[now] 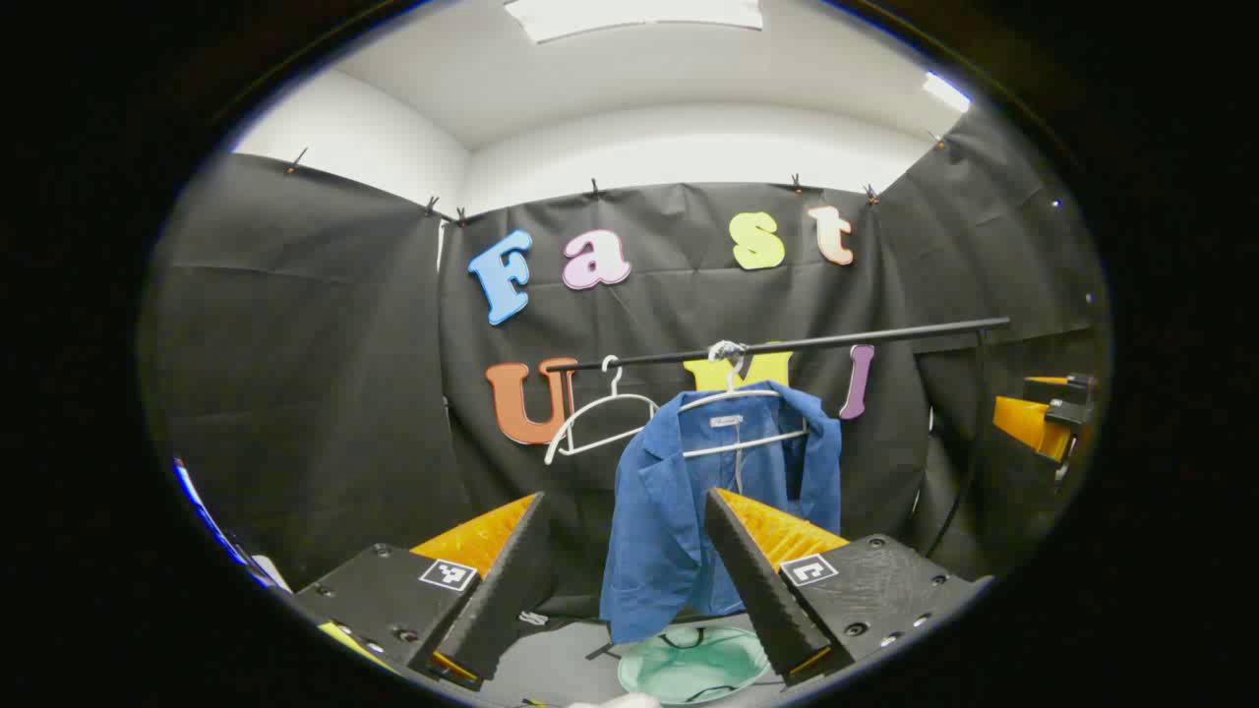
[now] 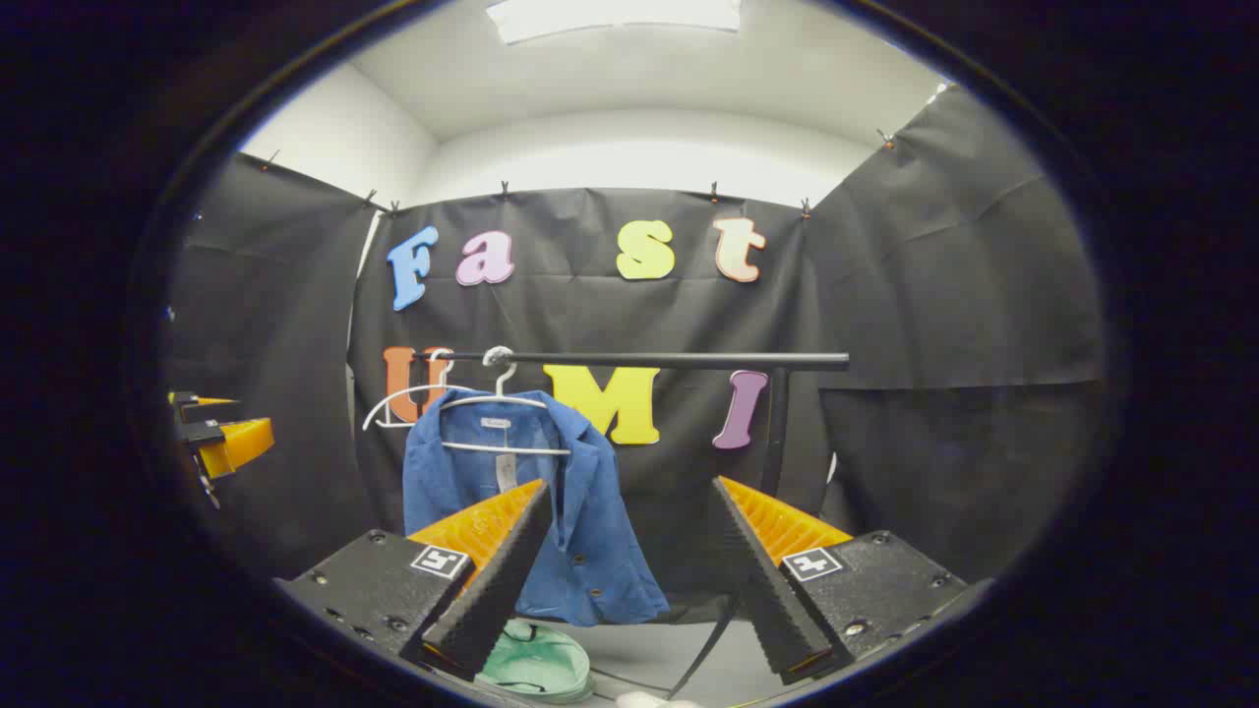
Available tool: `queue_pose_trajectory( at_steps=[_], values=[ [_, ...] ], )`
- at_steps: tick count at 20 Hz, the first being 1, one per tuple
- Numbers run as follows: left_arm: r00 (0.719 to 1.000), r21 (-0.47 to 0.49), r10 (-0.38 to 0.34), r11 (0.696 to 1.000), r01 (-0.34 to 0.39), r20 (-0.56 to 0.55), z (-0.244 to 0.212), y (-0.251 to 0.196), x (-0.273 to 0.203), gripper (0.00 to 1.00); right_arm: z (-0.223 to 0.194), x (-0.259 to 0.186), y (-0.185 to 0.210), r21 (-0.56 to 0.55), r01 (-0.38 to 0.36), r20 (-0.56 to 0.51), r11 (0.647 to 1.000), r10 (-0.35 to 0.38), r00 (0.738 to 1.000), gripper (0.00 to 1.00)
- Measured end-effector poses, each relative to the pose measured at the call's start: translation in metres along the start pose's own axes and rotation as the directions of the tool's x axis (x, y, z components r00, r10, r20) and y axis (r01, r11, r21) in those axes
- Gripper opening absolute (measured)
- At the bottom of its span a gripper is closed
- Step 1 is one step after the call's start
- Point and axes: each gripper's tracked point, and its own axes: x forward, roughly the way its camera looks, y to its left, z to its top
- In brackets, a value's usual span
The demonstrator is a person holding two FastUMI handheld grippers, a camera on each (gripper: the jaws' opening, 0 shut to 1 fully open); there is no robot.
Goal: Grasp the clothes on the hanger with both hands and then place them into the laundry hamper below.
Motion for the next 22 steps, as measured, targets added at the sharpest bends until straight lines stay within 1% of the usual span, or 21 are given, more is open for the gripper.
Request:
queue_pose_trajectory(
  at_steps=[1, 3, 6, 7, 9, 14, 20, 22],
  values=[
    [1.0, -0.003, -0.003, 1.0, 0.003, 0.001, 0.002, 0.001, 0.001, 0.95, 0.002, 0.0, 0.002, -0.001, 0.001, 0.004, 1.0, -0.001, 1.0, 1.0],
    [1.0, 0.001, -0.006, 1.0, 0.006, 0.008, 0.005, 0.004, 0.003, 0.98, 0.007, -0.002, 0.004, -0.009, 0.014, 0.01, 1.0, -0.014, 1.0, 1.0],
    [1.0, 0.005, -0.014, 1.0, 0.014, 0.014, 0.007, 0.009, 0.002, 0.98, 0.009, -0.005, 0.01, -0.012, 0.026, 0.008, 1.0, -0.026, 1.0, 1.0],
    [1.0, 0.003, -0.017, 1.0, 0.017, 0.015, 0.008, 0.011, 0.003, 0.96, 0.011, -0.008, 0.011, -0.015, 0.029, 0.007, 0.999, -0.029, 1.0, 1.0],
    [1.0, -0.001, -0.021, 1.0, 0.021, 0.016, 0.008, 0.015, 0.001, 0.98, 0.014, -0.013, 0.014, -0.017, 0.034, 0.011, 0.999, -0.033, 0.999, 1.0],
    [1.0, -0.007, -0.019, 1.0, 0.019, 0.007, 0.005, 0.028, -0.006, 0.98, 0.019, -0.026, 0.023, -0.015, 0.05, 0.006, 0.999, -0.05, 0.999, 1.0],
    [1.0, 0.004, 0.0, 1.0, 0.0, 0.0, -0.003, 0.043, -0.01, 0.98, 0.012, -0.035, 0.032, -0.013, 0.07, -0.008, 0.997, -0.07, 0.998, 1.0],
    [1.0, 0.006, -0.001, 1.0, 0.001, -0.006, -0.007, 0.042, -0.009, 0.98, 0.008, -0.031, 0.037, -0.022, 0.059, -0.012, 0.998, -0.059, 0.998, 1.0]
  ],
)
